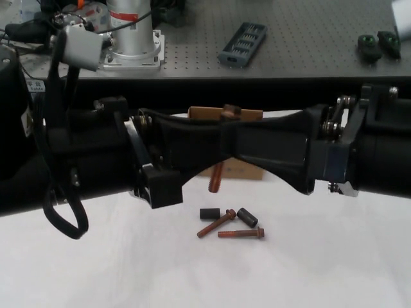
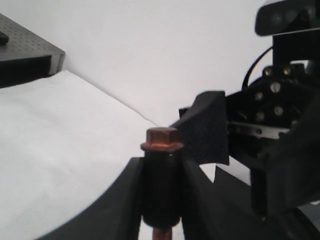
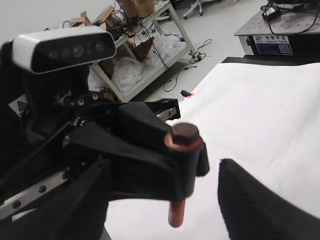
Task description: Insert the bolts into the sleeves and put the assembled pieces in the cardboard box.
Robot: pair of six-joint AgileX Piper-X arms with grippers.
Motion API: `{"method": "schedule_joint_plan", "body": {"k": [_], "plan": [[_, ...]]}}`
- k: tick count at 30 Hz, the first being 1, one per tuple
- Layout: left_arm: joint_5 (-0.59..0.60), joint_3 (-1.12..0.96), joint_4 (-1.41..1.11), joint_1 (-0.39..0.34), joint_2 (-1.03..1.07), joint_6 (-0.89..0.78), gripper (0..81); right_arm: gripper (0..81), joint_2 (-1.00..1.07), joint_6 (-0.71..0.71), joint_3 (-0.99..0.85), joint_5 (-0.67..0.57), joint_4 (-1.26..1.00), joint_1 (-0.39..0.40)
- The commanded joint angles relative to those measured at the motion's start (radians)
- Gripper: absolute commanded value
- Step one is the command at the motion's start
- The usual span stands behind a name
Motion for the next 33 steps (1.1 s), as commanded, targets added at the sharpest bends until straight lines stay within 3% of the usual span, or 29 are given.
{"method": "schedule_joint_plan", "body": {"k": [1,14,18,21,25,33], "plan": [[-0.011,-0.012,-0.045,0.002,-0.007,0.008,0.7,45.4,-0.011,-0.005,-0.002,-0.008,0.014,0.000],[-0.018,-0.012,-0.050,0.008,-0.007,0.069,0.7,45.4,-0.091,-0.053,-0.002,-0.010,0.110,-0.005],[-0.182,-0.012,0.051,0.031,-0.002,0.104,0.7,45.4,-0.175,-0.127,-0.002,-0.010,0.253,-0.029],[-0.195,-0.050,0.164,0.067,0.045,0.123,0.7,45.4,-0.239,-0.204,-0.002,0.023,0.392,-0.052],[-0.195,-0.143,0.324,0.084,0.166,0.183,0.7,45.4,-0.310,-0.302,-0.002,0.136,0.578,-0.063],[-0.241,-0.407,0.354,0.087,0.492,0.251,0.7,42.6,-0.399,-0.351,-0.002,0.403,0.883,-0.063]]}}
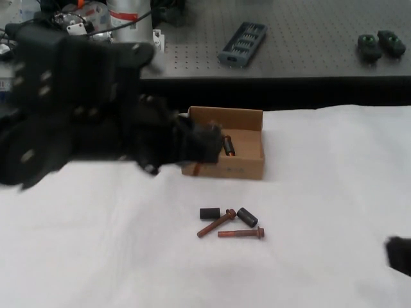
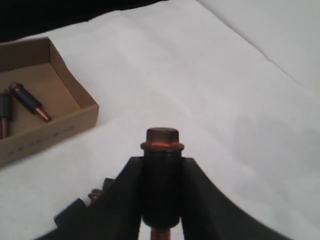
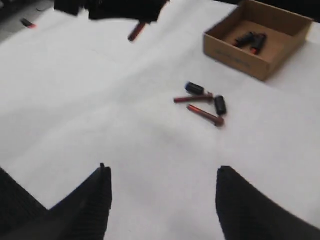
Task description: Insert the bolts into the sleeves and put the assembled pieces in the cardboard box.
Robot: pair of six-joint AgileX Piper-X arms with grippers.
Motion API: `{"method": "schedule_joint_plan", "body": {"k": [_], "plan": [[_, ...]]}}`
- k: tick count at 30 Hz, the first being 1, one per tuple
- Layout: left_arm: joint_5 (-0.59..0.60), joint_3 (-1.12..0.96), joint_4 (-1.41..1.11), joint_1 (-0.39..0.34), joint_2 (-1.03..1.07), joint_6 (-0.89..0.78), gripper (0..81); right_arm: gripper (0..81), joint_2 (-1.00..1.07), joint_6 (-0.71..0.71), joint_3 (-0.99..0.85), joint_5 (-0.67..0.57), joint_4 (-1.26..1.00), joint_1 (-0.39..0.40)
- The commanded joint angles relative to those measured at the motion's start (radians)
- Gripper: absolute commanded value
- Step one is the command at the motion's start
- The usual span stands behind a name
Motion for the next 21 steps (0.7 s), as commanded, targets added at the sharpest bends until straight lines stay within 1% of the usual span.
{"method": "schedule_joint_plan", "body": {"k": [1,5,7,11,12,17,21], "plan": [[-0.020,-0.155,0.013,0.008,0.163,0.027,0.7,40.3,-0.015,-0.013,-0.002,0.062,0.059,-0.005],[-0.041,-0.330,0.090,0.015,0.337,0.063,0.7,25.6,-0.022,-0.013,-0.002,0.121,0.096,-0.005],[-0.053,-0.437,0.147,0.024,0.434,0.079,0.7,16.2,-0.022,-0.019,-0.002,0.123,0.096,-0.005],[-0.079,-0.641,0.214,0.051,0.616,0.077,0.7,0.5,-0.022,-0.036,-0.002,0.123,0.096,-0.005],[-0.090,-0.690,0.220,0.057,0.649,0.074,0.7,1.7,-0.022,-0.034,-0.002,0.123,0.096,-0.005],[-0.091,-0.900,0.224,0.089,0.810,0.068,0.7,1.8,-0.022,-0.034,-0.002,0.123,0.096,-0.005],[-0.091,-1.007,0.238,0.104,0.901,0.069,0.7,1.8,-0.022,-0.034,-0.002,0.123,0.096,-0.005]]}}
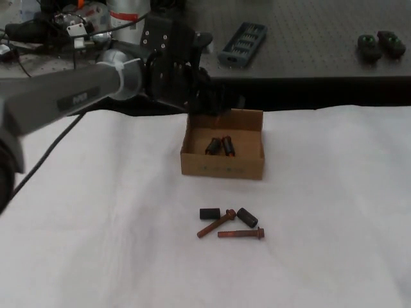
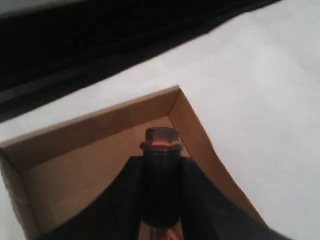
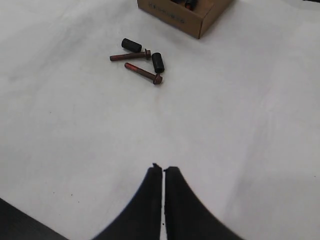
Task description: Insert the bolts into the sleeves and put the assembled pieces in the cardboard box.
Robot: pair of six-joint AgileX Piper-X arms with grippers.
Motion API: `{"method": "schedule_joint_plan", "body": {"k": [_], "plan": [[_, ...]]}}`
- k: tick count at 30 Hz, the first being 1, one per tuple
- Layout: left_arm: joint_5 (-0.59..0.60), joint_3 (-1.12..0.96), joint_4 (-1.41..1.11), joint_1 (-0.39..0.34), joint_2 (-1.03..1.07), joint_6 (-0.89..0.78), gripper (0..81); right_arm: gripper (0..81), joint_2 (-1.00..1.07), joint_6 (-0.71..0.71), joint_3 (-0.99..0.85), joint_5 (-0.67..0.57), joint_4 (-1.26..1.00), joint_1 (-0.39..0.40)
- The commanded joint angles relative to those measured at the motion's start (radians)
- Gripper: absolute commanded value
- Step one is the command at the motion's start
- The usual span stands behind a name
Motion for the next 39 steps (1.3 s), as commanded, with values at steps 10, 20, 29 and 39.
{"method": "schedule_joint_plan", "body": {"k": [10,20,29,39], "plan": [[-0.020,-0.067,0.142,0.010,0.091,-0.001,0.1,1.8,-0.007,-0.008,-0.002,0.002,-0.008,-0.005],[-0.071,-0.067,0.121,0.007,0.090,-0.164,51.2,1.8,-0.007,-0.008,-0.002,0.002,-0.008,-0.005],[0.111,-0.067,0.143,-0.001,0.030,-0.199,42.3,1.8,-0.007,-0.008,-0.002,0.002,-0.008,-0.005],[-0.058,-0.045,0.642,-0.010,-0.174,0.195,8.1,1.8,-0.007,-0.008,-0.002,0.002,0.003,-0.005]]}}
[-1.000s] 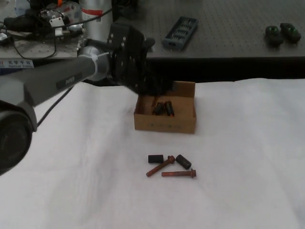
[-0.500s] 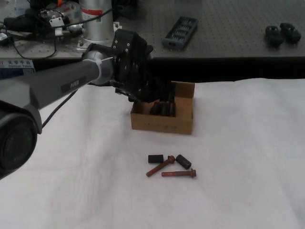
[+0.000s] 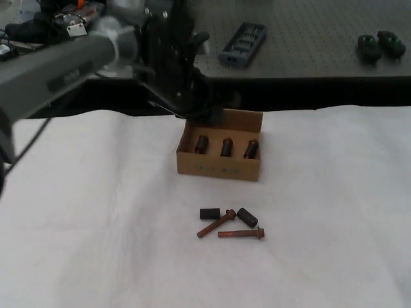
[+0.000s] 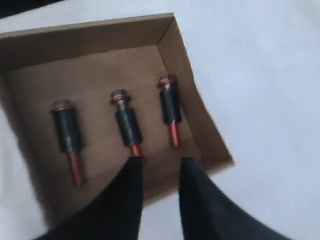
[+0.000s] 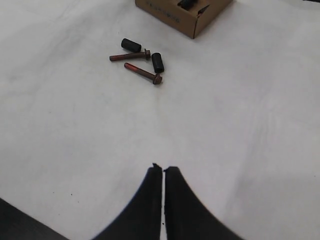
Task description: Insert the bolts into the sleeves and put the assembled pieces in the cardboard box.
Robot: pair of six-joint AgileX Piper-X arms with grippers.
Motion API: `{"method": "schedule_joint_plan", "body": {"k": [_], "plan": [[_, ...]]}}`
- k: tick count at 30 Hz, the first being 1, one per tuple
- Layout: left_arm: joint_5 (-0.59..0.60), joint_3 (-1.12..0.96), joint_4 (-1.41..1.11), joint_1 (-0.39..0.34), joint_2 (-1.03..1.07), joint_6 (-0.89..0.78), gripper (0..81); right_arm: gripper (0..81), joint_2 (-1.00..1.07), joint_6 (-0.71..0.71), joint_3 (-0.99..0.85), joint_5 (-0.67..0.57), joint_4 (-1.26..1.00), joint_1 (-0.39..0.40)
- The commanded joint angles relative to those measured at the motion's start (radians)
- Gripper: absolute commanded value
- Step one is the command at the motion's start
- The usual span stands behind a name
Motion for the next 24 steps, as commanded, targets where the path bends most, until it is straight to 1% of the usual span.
{"method": "schedule_joint_plan", "body": {"k": [1,2,4,7,10,15,18,24], "plan": [[-0.050,0.023,0.171,-0.004,-0.080,0.152,4.6,1.8,-0.007,-0.008,-0.002,0.002,0.003,-0.005],[-0.050,0.044,0.206,-0.004,-0.106,0.174,2.0,1.8,-0.007,-0.008,-0.002,0.002,0.003,-0.005],[-0.050,0.105,0.232,-0.004,-0.164,0.188,0.0,1.8,-0.007,-0.008,-0.002,0.014,0.002,-0.005],[-0.050,0.246,0.223,-0.004,-0.277,0.177,0.0,1.8,-0.007,-0.001,-0.002,0.049,0.005,-0.005],[-0.043,0.446,0.168,-0.004,-0.422,0.141,0.0,1.8,-0.007,-0.001,-0.002,0.069,0.011,-0.005],[-0.033,0.799,0.021,-0.004,-0.747,0.053,0.0,1.8,-0.007,-0.001,-0.002,0.069,0.017,-0.005],[-0.030,0.967,-0.027,-0.004,-0.942,0.012,0.0,1.8,-0.007,-0.001,-0.002,0.069,0.017,-0.005],[-0.030,1.175,-0.032,-0.004,-1.300,-0.034,0.0,1.8,-0.007,-0.001,-0.002,0.069,0.017,-0.005]]}}
